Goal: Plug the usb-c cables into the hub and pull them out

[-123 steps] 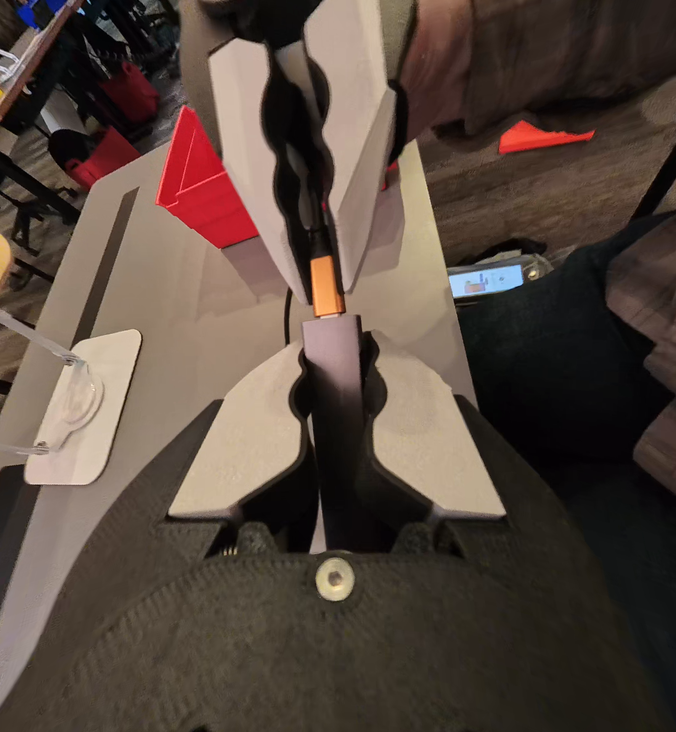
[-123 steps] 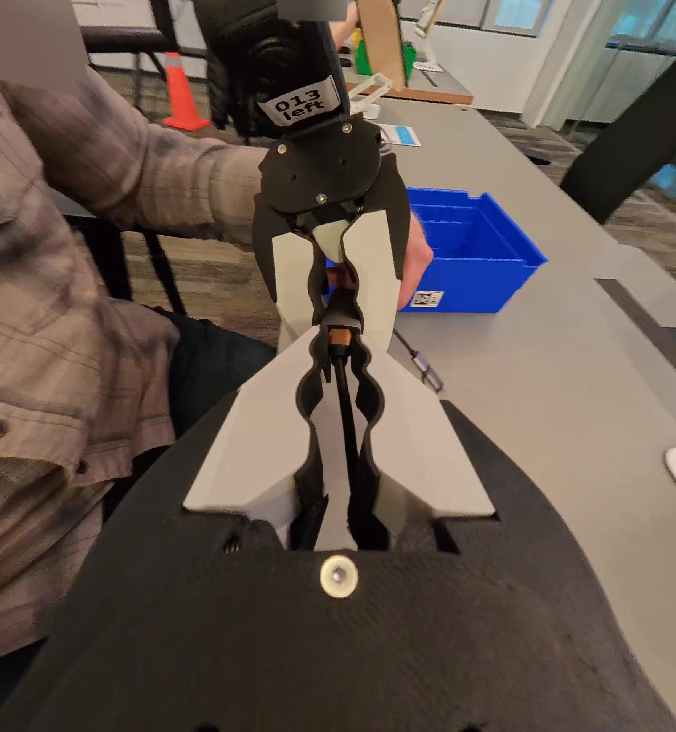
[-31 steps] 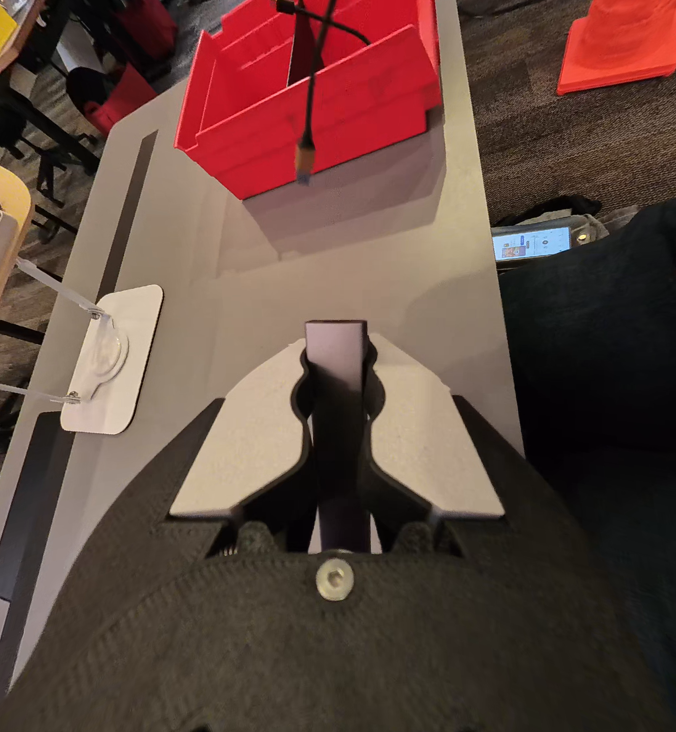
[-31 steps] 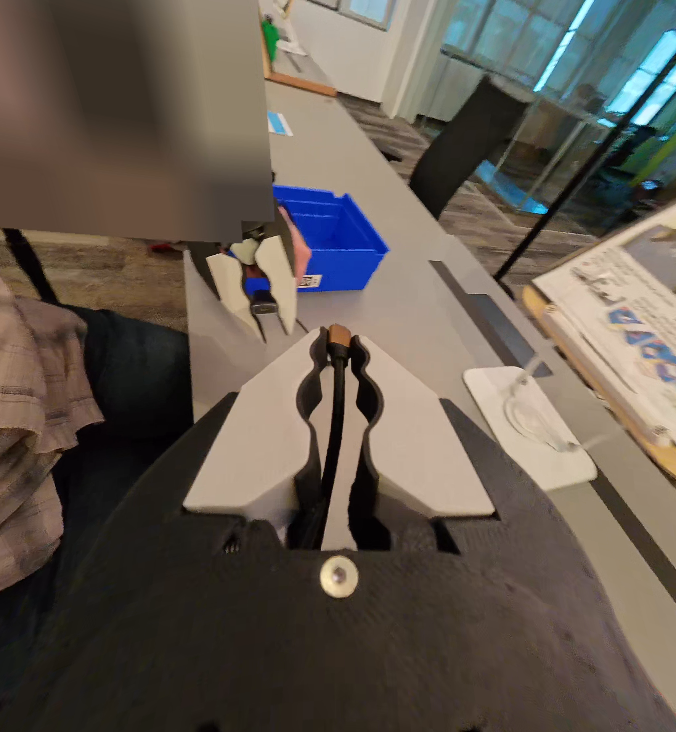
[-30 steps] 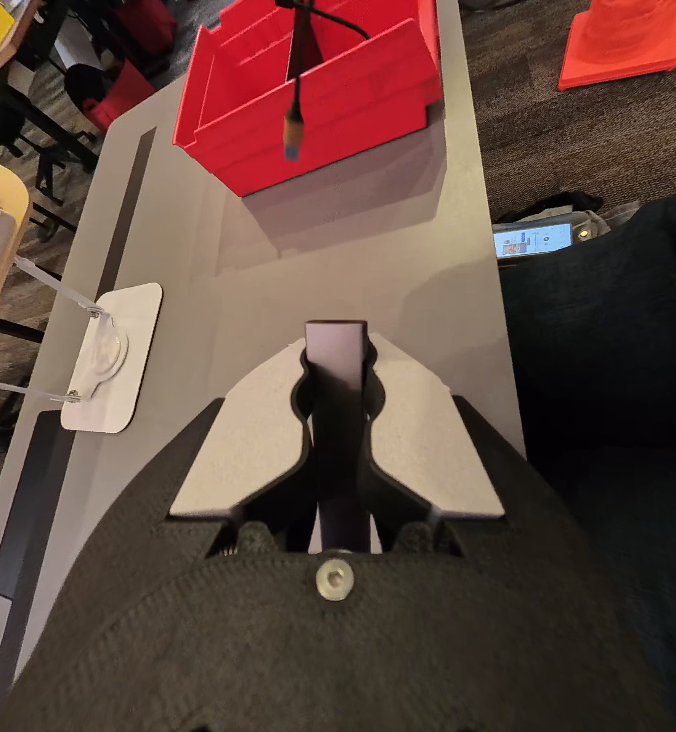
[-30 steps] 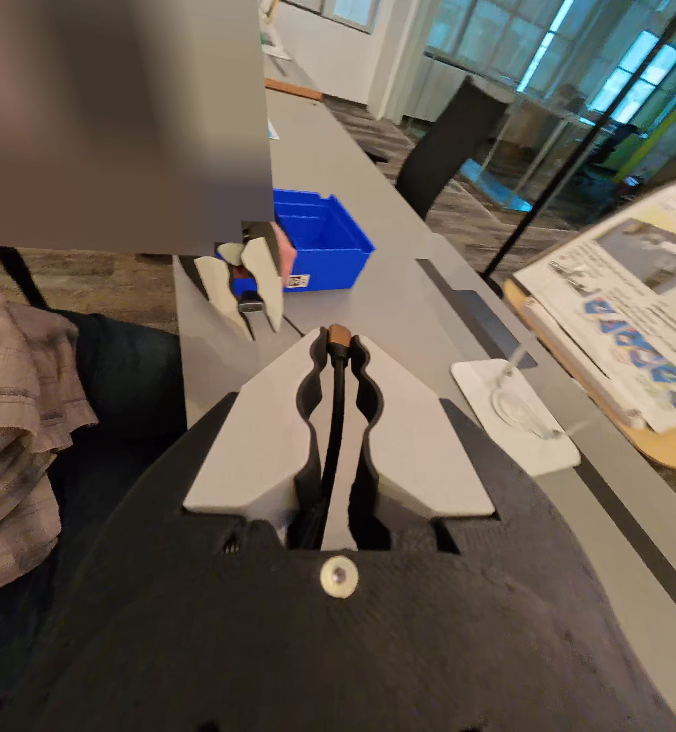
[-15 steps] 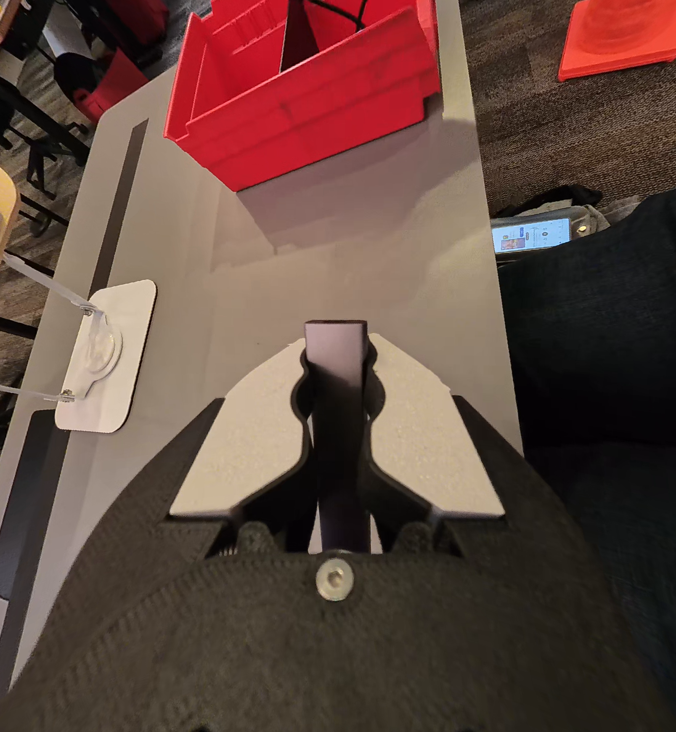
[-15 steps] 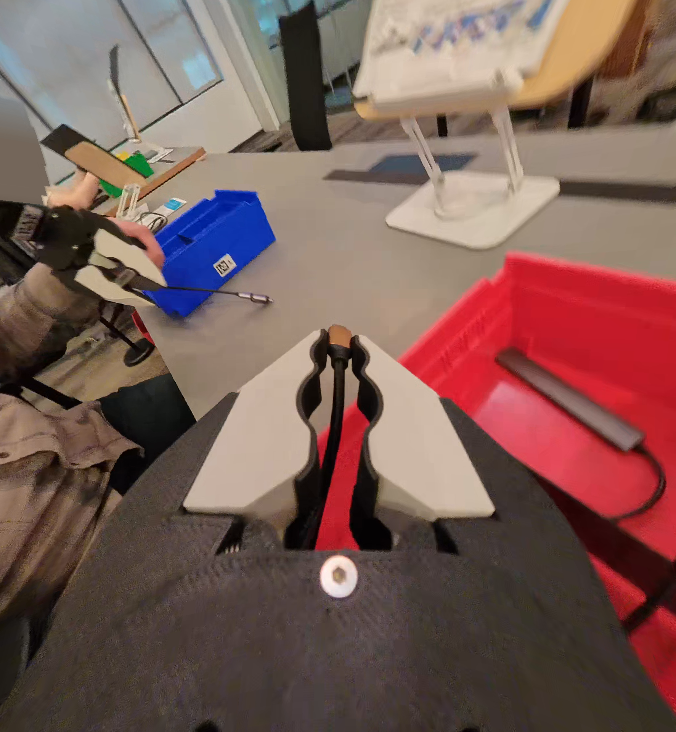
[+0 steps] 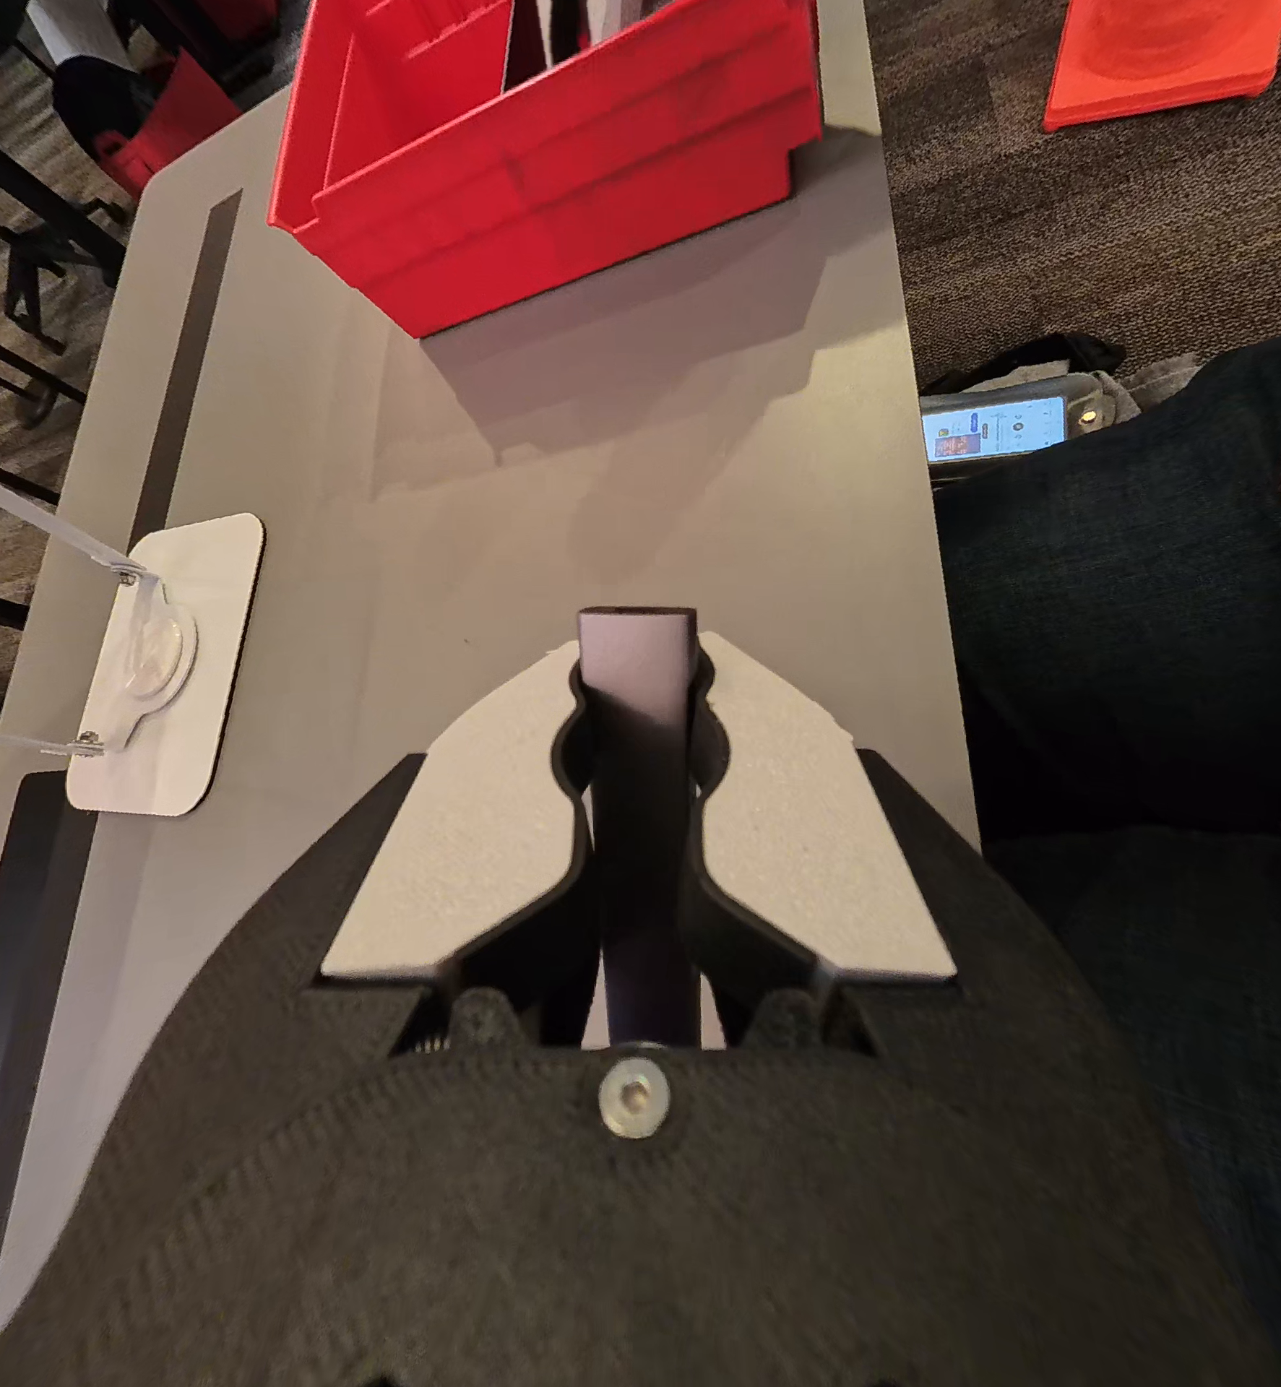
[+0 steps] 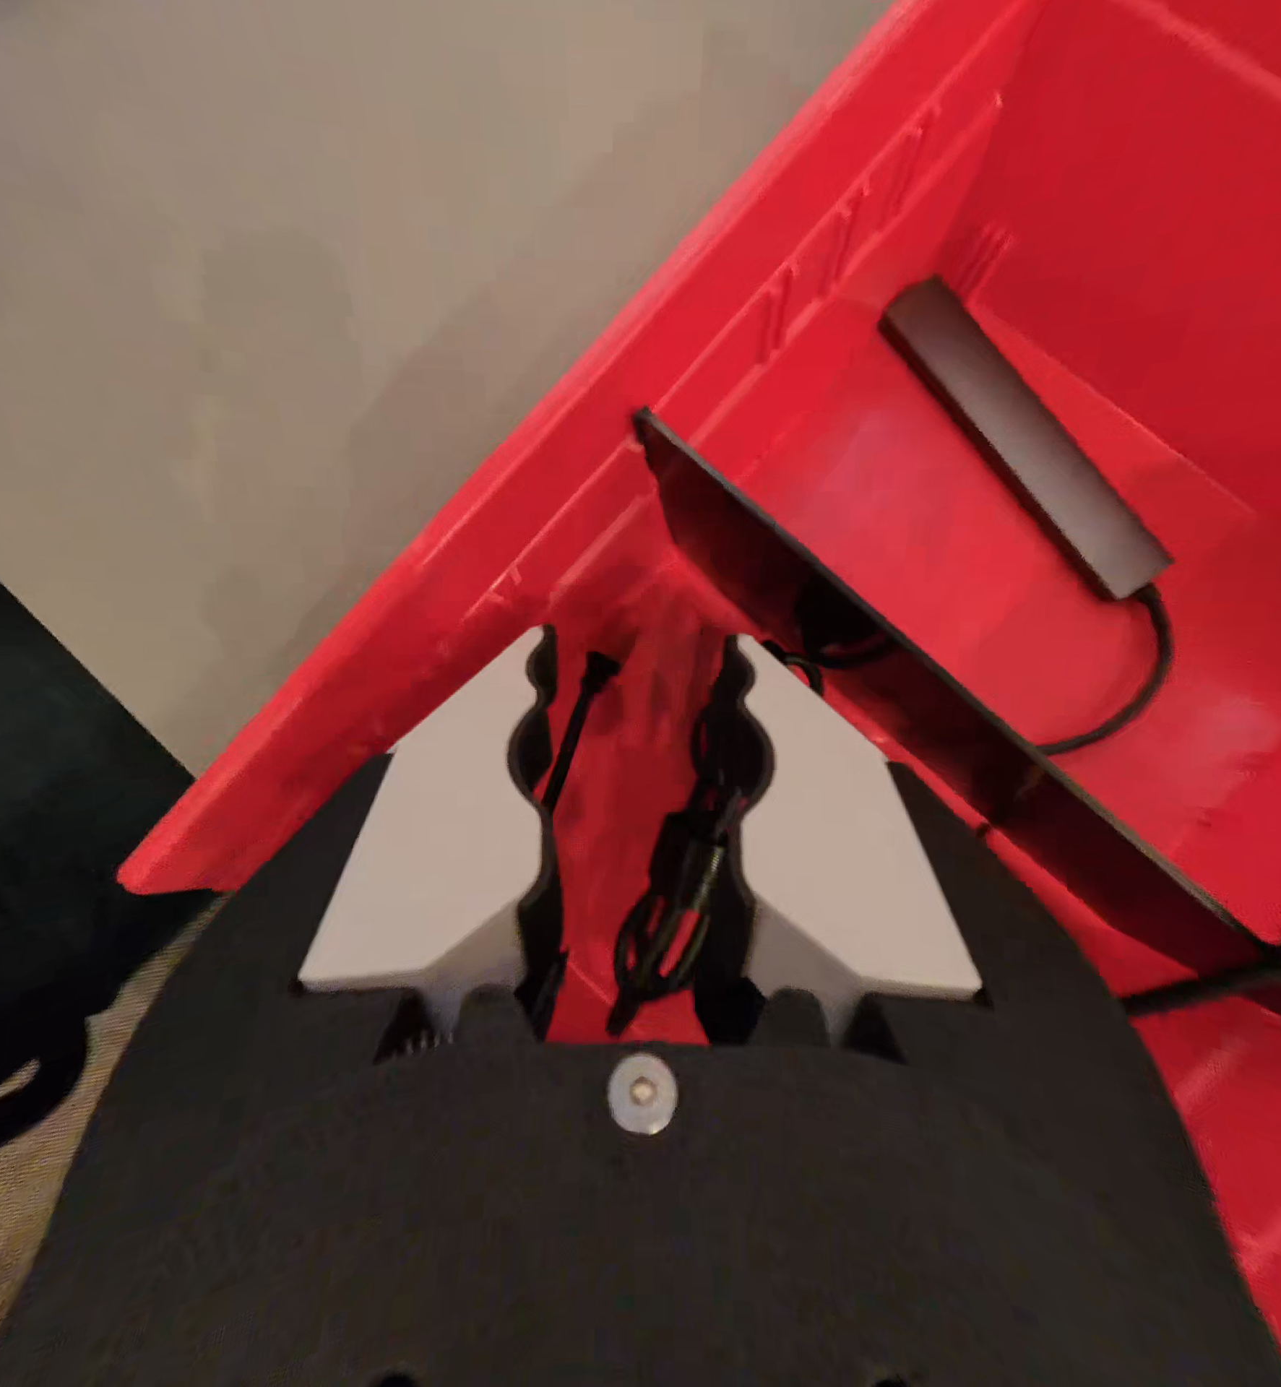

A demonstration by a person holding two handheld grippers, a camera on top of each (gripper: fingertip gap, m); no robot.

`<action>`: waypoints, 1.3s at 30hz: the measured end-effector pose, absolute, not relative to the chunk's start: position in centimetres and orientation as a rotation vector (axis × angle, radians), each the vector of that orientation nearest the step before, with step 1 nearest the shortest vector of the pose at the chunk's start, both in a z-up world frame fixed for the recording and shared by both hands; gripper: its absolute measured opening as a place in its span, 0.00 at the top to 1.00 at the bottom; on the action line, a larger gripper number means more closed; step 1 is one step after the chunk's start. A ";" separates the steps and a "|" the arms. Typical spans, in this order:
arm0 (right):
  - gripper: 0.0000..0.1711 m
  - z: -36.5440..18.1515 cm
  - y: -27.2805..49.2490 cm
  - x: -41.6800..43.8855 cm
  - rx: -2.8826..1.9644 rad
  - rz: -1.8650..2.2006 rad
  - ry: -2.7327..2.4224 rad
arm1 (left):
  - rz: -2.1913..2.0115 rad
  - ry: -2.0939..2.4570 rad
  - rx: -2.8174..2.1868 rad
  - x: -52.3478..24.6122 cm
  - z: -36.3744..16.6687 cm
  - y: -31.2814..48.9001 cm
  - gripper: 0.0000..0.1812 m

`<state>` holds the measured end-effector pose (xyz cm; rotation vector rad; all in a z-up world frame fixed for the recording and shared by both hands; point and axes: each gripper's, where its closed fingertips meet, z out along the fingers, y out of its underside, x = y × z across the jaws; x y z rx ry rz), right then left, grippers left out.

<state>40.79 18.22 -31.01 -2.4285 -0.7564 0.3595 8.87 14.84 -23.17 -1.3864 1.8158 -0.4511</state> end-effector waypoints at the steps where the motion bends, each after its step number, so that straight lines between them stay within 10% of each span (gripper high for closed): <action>1: 0.71 -30.8 18.3 41.2 -2.436 0.297 -0.777 | -0.448 1.814 -1.389 8.8 -23.2 14.9 0.88; 7: 0.70 -24.0 18.8 42.8 -2.301 -0.065 -0.848 | -0.455 1.806 -1.394 8.7 -23.1 15.1 0.88; 13: 0.75 -15.3 15.2 25.0 -1.692 0.048 -1.368 | -0.544 1.818 -1.411 9.0 -23.2 14.5 0.88; 21: 0.81 -17.9 10.8 8.2 -1.042 -0.142 -1.856 | -0.755 1.908 -1.382 8.6 -23.1 11.5 0.88; 39: 0.96 -19.9 10.4 6.9 -1.042 -0.160 -1.969 | -0.840 1.971 -1.303 8.6 -22.4 9.5 0.84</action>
